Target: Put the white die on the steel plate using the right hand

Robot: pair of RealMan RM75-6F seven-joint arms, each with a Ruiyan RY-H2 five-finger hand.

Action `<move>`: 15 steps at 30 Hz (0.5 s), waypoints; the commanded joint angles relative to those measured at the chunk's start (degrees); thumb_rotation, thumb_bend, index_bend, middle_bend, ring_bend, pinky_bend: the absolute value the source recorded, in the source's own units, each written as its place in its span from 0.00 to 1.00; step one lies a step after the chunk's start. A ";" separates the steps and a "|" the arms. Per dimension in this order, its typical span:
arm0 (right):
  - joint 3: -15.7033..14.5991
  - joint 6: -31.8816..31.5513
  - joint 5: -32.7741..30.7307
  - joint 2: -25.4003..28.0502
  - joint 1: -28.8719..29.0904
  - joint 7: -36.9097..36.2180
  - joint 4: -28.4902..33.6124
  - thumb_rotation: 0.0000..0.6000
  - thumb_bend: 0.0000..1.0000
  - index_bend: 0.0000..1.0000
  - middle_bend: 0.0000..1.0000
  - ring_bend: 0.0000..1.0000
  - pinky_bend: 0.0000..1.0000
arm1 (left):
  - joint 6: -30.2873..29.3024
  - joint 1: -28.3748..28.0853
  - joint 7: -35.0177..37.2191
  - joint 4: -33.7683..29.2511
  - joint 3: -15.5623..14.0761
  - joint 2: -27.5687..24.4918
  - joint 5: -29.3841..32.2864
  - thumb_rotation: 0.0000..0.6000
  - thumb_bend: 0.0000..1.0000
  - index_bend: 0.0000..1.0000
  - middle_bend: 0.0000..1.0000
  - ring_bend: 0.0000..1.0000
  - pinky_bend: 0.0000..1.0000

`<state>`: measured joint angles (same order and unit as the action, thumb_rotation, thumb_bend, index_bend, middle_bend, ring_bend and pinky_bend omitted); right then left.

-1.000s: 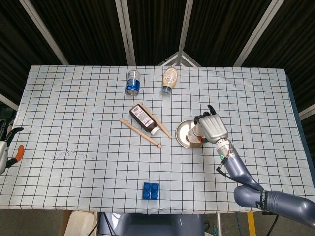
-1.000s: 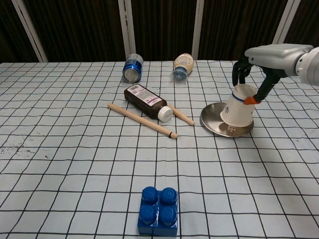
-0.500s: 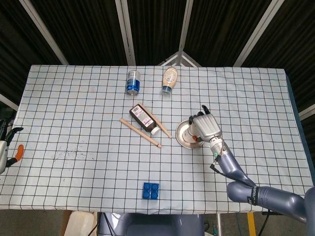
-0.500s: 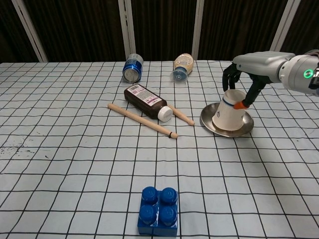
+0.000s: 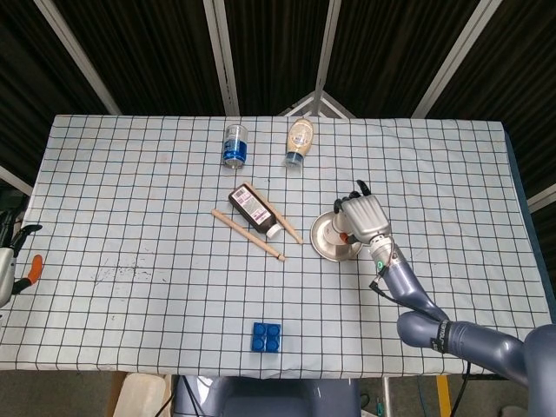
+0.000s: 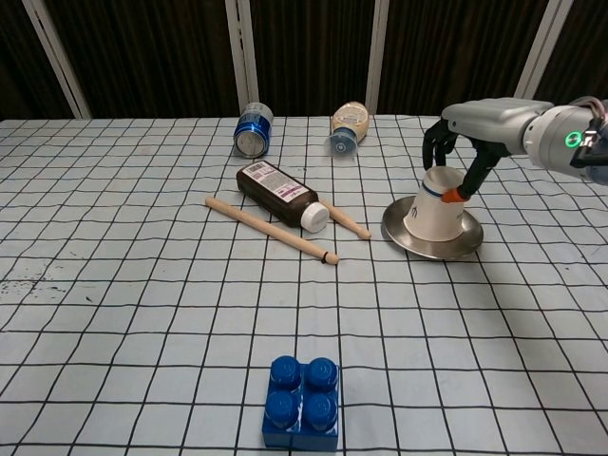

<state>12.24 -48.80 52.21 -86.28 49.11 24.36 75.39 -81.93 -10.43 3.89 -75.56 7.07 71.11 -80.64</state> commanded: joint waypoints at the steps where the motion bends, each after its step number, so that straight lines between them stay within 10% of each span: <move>1: -0.11 0.00 0.25 0.38 -0.13 -0.26 -0.21 1.00 0.39 0.51 0.47 0.27 0.00 | 0.00 -0.02 -0.14 0.01 0.03 0.08 0.08 1.00 0.64 0.24 0.00 0.00 0.12; 15: -3.29 -2.33 2.45 5.31 -2.84 1.40 7.76 1.00 0.39 0.52 0.47 0.27 0.00 | 0.17 -0.21 -0.80 -0.33 -0.17 0.24 -0.19 1.00 0.64 0.24 0.00 0.00 0.12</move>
<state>9.52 -50.52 53.88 -81.65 46.71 25.42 81.79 -81.76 -10.64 3.08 -75.90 6.89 71.35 -80.84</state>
